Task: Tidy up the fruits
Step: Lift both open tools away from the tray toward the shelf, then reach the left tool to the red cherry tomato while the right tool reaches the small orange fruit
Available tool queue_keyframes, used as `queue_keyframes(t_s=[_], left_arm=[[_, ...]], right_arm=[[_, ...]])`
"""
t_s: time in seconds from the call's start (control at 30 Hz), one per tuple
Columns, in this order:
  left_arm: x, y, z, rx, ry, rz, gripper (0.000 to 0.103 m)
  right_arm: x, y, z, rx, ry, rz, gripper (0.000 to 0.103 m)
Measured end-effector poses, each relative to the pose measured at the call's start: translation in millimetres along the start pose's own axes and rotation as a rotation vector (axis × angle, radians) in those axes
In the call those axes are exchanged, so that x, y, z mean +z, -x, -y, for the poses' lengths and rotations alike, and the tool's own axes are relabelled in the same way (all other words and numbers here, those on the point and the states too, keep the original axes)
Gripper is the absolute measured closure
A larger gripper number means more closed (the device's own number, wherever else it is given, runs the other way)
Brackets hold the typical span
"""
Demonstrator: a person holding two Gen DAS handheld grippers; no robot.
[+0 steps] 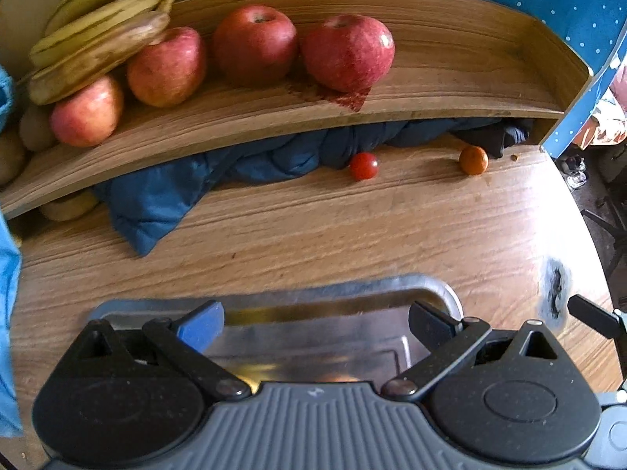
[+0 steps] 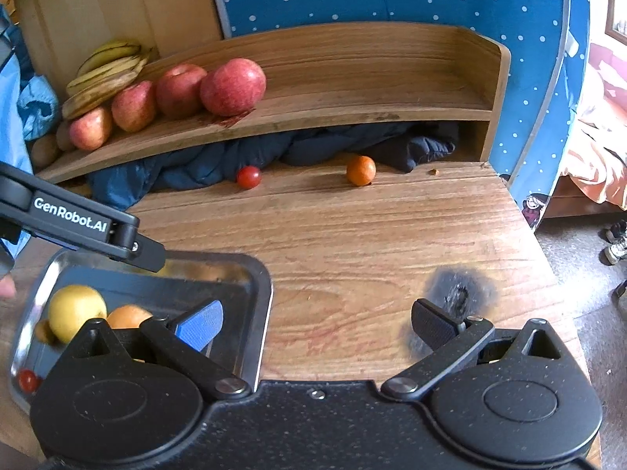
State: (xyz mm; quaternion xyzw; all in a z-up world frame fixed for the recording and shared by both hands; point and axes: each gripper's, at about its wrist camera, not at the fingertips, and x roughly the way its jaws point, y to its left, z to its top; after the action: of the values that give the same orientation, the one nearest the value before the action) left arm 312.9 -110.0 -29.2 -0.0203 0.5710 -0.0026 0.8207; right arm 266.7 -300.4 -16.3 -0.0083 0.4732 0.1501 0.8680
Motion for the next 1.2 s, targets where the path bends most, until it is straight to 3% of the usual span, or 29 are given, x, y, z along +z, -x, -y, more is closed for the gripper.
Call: queue_keyframes(t_s=[0.43, 1.2], left_arm=[[30, -31, 14, -0.068, 0.005, 0.013, 0.001], [71, -68, 16, -0.095, 0.046, 0.014, 0.001]], right_arm=[[16, -22, 1, -0.066, 0.050, 0.006, 0.001], [62, -72, 10, -0.146, 0.128, 0.020, 0.001]])
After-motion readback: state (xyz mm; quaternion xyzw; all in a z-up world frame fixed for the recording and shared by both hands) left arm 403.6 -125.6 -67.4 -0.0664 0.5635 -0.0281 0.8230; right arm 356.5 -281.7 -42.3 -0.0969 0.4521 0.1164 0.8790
